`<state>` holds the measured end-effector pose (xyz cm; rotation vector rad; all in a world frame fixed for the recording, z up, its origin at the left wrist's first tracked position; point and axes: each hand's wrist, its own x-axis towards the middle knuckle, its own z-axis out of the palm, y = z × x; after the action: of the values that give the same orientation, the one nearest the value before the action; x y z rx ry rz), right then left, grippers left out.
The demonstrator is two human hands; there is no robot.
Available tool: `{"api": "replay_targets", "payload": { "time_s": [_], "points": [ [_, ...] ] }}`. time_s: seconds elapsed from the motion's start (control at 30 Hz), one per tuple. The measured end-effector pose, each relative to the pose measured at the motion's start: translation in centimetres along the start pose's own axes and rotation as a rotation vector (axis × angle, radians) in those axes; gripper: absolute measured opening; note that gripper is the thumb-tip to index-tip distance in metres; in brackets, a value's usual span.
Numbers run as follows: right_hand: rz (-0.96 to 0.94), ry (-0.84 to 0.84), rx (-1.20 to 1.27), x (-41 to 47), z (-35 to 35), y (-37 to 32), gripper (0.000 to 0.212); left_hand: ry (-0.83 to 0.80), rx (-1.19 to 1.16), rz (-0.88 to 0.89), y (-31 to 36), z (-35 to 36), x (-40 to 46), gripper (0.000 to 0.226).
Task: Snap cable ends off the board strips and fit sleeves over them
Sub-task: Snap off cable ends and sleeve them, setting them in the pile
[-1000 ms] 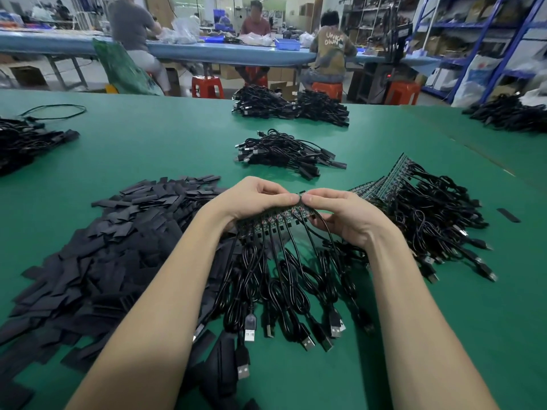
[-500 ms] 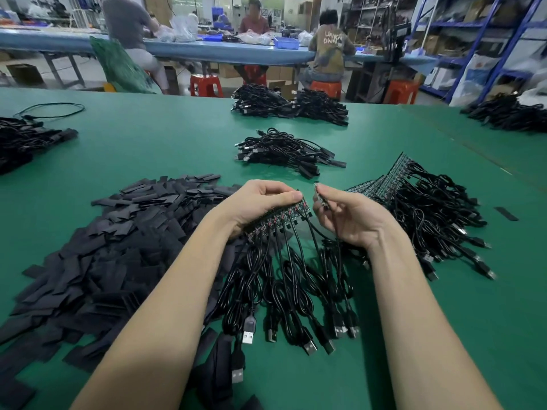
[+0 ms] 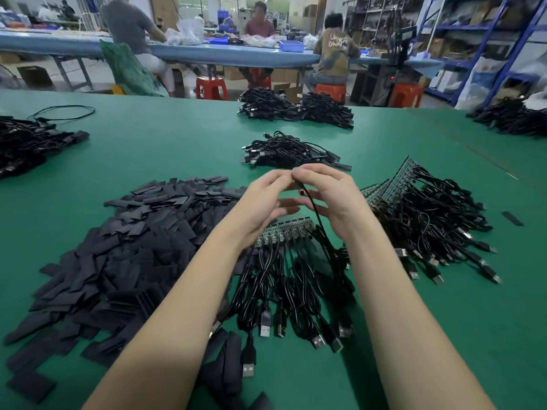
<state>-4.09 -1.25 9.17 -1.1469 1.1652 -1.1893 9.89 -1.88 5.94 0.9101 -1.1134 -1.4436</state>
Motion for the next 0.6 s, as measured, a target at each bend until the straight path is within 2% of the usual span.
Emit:
{"api": "replay_targets", "payload": {
  "time_s": [0.07,0.13,0.27,0.37,0.47,0.53,0.6],
  "points": [
    [-0.026,0.046,0.014,0.0,1.1,0.7,0.007,0.020,-0.228,-0.031,-0.8,-0.3,-0.7,0.015],
    [-0.032,0.087,-0.016,0.2,1.6,1.4,0.005,0.045,-0.334,-0.043,-1.6,-0.3,-1.1,0.012],
    [0.059,0.053,-0.056,0.3,1.2,1.7,0.005,0.063,-0.255,-0.029,-2.6,0.6,-1.3,0.011],
    [0.058,0.060,-0.174,0.6,0.3,1.3,0.016,0.096,-0.298,-0.029,-2.9,0.8,-1.5,0.010],
    [-0.028,0.123,-0.327,0.9,-0.2,1.1,0.027,0.150,-0.266,-0.031,-3.2,0.9,-1.5,0.010],
    [-0.135,0.157,-0.467,1.0,0.0,0.9,0.023,0.163,-0.135,-0.022,-3.5,1.1,-1.4,0.009],
    [-0.220,0.110,-0.679,1.4,1.1,0.0,0.012,0.165,-0.035,-0.013,-3.7,1.5,-1.5,0.012]
  ]
}}
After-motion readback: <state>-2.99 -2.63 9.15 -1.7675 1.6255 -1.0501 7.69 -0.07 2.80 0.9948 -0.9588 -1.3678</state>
